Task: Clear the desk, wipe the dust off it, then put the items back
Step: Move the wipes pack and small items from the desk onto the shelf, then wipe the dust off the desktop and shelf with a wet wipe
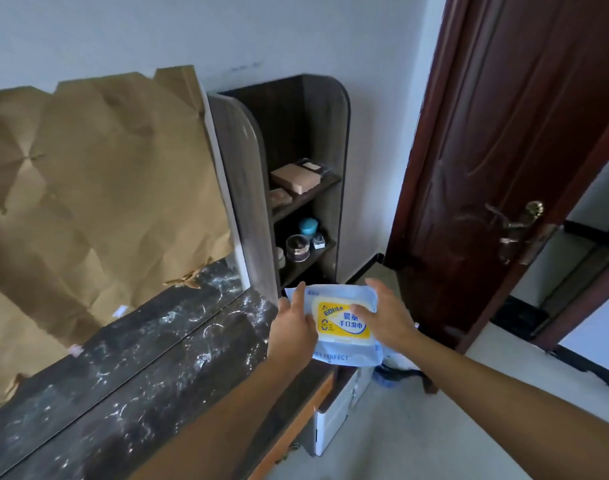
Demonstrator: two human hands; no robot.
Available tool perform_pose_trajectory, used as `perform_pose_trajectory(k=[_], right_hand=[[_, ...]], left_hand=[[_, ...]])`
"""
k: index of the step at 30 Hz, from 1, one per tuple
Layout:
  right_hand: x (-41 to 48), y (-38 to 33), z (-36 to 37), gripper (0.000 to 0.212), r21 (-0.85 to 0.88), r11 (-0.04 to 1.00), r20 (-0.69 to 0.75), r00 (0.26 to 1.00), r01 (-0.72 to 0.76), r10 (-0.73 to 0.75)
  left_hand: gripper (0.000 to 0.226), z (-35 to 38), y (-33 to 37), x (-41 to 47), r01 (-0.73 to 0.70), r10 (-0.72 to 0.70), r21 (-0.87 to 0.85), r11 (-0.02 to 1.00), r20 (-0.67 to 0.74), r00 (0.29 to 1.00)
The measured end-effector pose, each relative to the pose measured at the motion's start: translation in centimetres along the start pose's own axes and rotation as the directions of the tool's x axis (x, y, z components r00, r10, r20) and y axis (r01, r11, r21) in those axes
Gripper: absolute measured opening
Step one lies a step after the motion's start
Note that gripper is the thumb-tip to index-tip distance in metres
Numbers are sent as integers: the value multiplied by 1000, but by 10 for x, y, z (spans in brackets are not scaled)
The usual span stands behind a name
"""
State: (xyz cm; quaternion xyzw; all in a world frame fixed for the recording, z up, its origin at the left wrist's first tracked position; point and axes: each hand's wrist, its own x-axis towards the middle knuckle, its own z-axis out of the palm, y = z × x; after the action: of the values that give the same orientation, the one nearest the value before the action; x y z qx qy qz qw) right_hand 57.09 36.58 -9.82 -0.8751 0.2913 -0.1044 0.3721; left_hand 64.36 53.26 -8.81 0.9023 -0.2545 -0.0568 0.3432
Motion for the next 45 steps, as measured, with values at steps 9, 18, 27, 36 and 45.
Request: perform_pose_trajectory(k=[9,18,27,36,45], right_hand=[[160,-64,-75,45,-6,992,-162,979,122,-122],[280,-118,-80,38,-3,945,-116,938,328,-326],[376,-162,-56,34,30,851,162,838,524,-521],[399,-157,-34,38,-245,644,198,688,724,-698],[400,-131,-51,54,-87,258,468,269,962,-842]], left_hand=[[58,-34,67,154,-60,55,-33,998,-141,988],[55,-53,85,223,17,-24,-22,1000,-335,942],[50,-46,92,274,328,-248,82,941,-490,836],[38,-8,81,271,453,-207,280,846,-610,765],[45,-3,59,279,407,-109,438,801,-562,820]])
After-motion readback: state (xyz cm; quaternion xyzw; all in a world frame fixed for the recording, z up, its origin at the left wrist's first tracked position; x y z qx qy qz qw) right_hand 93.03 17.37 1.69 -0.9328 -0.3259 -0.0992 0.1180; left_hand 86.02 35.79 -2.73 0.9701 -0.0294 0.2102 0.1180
